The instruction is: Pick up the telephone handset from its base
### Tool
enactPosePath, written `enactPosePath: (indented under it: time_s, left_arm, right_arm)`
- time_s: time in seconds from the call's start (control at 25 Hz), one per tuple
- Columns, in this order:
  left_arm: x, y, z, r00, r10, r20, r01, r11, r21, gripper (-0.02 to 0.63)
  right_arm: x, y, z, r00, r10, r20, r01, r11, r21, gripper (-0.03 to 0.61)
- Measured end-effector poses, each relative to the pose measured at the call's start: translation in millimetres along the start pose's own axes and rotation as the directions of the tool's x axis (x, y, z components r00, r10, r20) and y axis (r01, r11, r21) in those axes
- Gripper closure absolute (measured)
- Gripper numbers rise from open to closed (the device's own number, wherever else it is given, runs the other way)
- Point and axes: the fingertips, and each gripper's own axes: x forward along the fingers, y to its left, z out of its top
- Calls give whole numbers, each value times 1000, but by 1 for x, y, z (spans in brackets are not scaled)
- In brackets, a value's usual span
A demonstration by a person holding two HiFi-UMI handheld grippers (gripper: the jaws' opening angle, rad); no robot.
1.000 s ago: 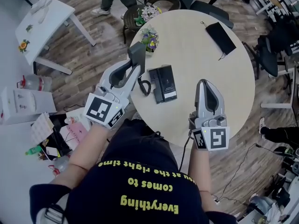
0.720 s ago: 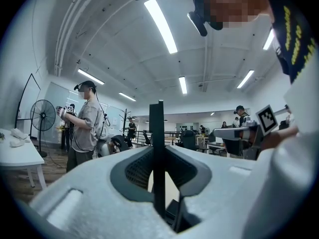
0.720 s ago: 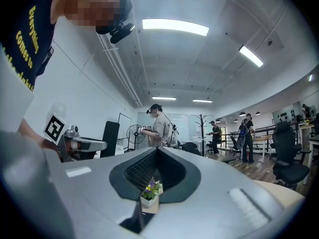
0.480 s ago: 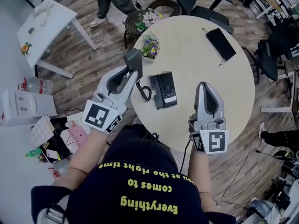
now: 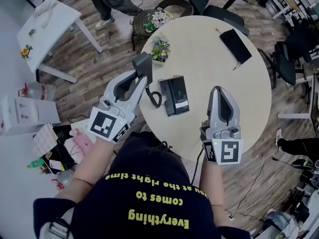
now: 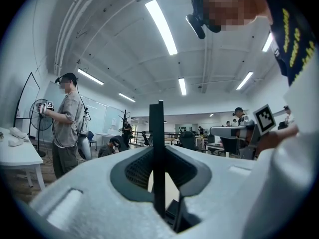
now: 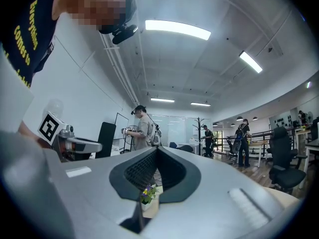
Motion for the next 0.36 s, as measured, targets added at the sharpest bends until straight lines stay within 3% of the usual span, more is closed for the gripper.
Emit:
enactPosePath:
  time_s: [0.36]
  left_arm:
    - [-3,-4,-2,1000,-20,0,19,1000,-13,543]
  right_arm:
    - [-5,9,6,1000,9,13,-9,1000,-22,568]
